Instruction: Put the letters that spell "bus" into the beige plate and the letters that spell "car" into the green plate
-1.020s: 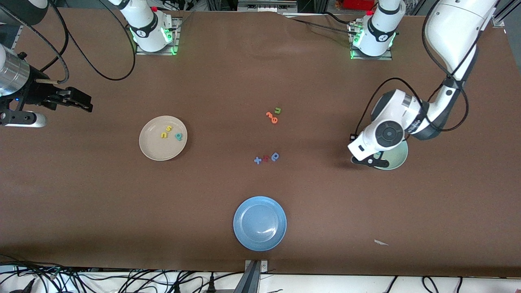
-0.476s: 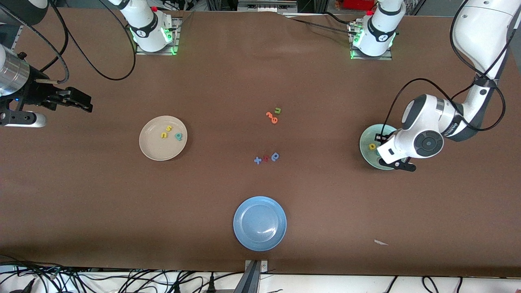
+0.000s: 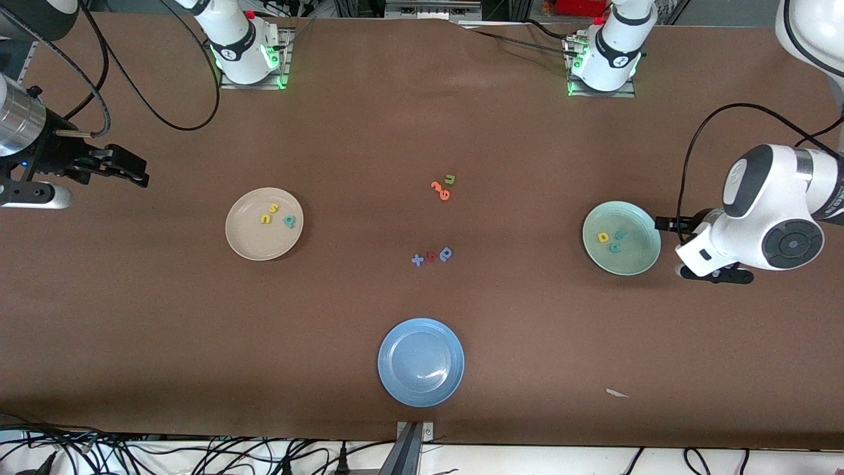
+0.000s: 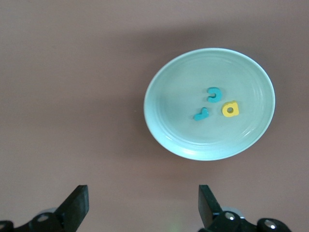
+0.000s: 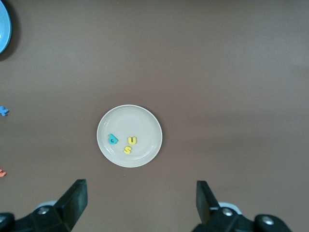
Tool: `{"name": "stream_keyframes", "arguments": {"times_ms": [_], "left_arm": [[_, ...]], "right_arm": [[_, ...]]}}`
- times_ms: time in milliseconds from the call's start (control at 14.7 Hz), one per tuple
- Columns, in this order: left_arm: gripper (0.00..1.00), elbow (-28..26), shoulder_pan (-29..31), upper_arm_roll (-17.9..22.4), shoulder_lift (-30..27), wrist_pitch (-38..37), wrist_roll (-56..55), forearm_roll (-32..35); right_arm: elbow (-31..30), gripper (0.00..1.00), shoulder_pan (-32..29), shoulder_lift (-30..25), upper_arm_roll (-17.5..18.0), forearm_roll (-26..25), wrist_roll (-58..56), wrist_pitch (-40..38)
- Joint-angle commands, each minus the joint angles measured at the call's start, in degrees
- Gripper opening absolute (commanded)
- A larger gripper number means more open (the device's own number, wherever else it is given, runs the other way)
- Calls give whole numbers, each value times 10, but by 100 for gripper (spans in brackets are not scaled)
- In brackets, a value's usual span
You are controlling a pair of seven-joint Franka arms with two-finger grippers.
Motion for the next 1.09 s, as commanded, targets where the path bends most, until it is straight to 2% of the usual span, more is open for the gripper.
{"name": "stream_keyframes", "arguments": {"times_ms": [0,68,204,272,476,612,1020], "left_arm": [[100,6,16,16,-36,-10,25,-26],[100,2,-19,63,-62,-10,47,-52],[100,-4,-114,182,-118,-10,80,-120],[100,-5,-142,214,-140,-10,78,-143],[100,-4,-187,234,-184,-9,25,-152],[100,-3,-195,235,-213,7,-25,-153],[100,-13,-195,245,-244,5,31,-186]], "right_arm": [[17,100,-2,9,4,0,-1,-2],[17,100,-4,9,4,1,-1,0],[17,100,-3,9,4,14,-3,15],[17,100,-2,9,5,15,-4,16],[17,100,-5,10,3,26,-12,12],[17,100,8,10,7,9,-9,14],[16,100,11,10,7,6,-9,12]]}}
